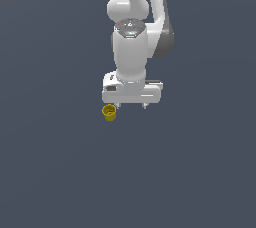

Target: Pick up the object and move it to a goal position.

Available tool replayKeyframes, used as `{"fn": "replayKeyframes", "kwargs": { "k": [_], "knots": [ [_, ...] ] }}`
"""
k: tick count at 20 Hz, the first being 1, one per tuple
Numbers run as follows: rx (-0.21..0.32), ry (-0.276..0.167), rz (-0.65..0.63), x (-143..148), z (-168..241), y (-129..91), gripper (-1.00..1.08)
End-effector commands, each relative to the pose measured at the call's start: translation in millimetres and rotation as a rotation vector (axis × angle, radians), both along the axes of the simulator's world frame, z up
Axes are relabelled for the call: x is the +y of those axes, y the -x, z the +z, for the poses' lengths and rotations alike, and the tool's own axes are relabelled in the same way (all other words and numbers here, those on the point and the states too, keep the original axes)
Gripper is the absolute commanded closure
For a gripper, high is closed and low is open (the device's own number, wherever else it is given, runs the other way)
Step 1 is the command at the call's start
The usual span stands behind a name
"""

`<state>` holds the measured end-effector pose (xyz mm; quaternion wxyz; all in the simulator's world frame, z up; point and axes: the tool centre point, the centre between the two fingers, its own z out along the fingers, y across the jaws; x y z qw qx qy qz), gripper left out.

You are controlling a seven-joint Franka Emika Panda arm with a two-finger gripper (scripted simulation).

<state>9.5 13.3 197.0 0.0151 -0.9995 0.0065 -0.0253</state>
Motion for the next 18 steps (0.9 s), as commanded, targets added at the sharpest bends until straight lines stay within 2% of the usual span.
{"fn": "replayKeyframes", "kwargs": {
  "k": [1, 10, 18],
  "knots": [
    [0.0, 0.0, 0.0, 0.0, 0.0, 0.0, -0.92],
    [-0.054, 0.0, -0.039, -23.3, 22.8, -8.1, -0.92],
    [-0.044, -0.001, -0.074, -30.2, 11.4, -3.2, -0.92]
  ]
}}
